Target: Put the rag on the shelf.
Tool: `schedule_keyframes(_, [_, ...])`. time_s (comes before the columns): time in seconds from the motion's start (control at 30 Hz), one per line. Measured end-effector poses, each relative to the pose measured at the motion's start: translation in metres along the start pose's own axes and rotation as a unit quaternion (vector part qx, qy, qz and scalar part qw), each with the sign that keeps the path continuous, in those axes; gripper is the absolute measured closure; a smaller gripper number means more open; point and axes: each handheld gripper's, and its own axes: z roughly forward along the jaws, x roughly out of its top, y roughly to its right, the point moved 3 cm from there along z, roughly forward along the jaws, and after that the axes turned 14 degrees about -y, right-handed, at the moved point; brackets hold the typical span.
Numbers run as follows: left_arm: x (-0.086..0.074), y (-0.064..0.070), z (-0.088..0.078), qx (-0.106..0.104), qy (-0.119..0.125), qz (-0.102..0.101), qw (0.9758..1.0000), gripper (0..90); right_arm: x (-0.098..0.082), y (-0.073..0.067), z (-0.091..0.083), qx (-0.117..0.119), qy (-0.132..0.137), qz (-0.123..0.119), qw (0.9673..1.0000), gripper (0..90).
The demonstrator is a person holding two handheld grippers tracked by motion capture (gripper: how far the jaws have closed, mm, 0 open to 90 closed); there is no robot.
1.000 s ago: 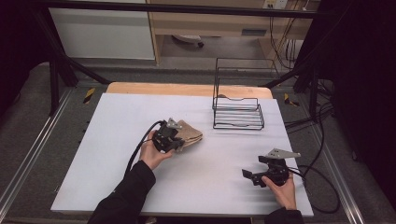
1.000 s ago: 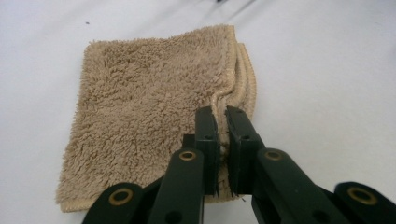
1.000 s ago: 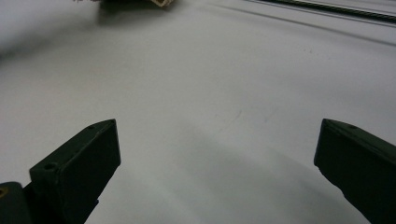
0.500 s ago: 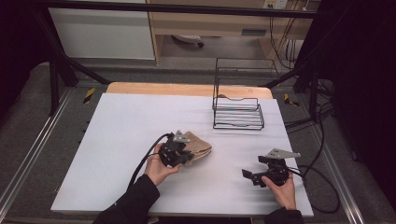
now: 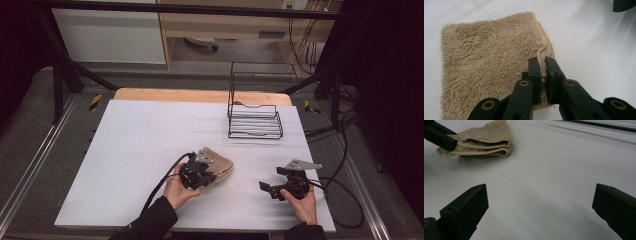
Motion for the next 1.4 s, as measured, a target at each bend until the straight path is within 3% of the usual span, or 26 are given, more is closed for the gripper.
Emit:
schedule_keyframes(0.27, [-0.004,0.004,0.013,-0.003,-0.011,0.003,0.9999,79.6,0.0,-0.001,0.001,0.001,-0.003,0.005,1.0,1.1])
schedule_keyframes(0.4, [-0.005,0.003,0.007,-0.012,-0.005,0.01,0.9999,67.4,0.0,0.0,0.001,-0.001,-0.003,0.005,1.0,1.1])
schedule_keyframes(0.53, [-0.009,-0.004,-0.007,0.001,0.008,0.015,0.9999,55.2,0.0,-0.001,0.001,-0.001,-0.003,0.008,1.0,1.1])
schedule_keyframes(0.67, [-0.017,-0.022,-0.019,0.03,0.005,0.009,0.9995,52.9,0.001,-0.001,0.001,-0.002,-0.002,0.011,0.9999,1.3])
schedule_keyframes(0.83, [-0.031,-0.049,-0.028,0.047,0.005,-0.027,0.9985,54.1,0.002,-0.003,0.003,-0.005,-0.003,0.01,0.9999,1.3])
schedule_keyframes(0.97, [-0.04,-0.059,-0.026,0.044,0.002,-0.046,0.998,58.2,0.003,-0.005,0.005,-0.006,-0.004,0.011,0.9999,1.3])
schedule_keyframes(1.1, [-0.046,-0.06,-0.018,0.039,-0.018,-0.043,0.9982,63.5,0.005,-0.009,0.007,-0.007,-0.004,0.011,0.9999,1.3])
schedule_keyframes(1.3, [-0.049,-0.057,-0.014,0.037,-0.019,-0.038,0.9984,69.7,0.007,-0.01,0.007,-0.007,-0.001,0.013,0.9999,1.5])
schedule_keyframes(1.4, [-0.049,-0.055,-0.01,0.04,-0.019,-0.037,0.9983,78.4,0.011,-0.013,0.007,-0.012,0.006,0.012,0.9998,2.1])
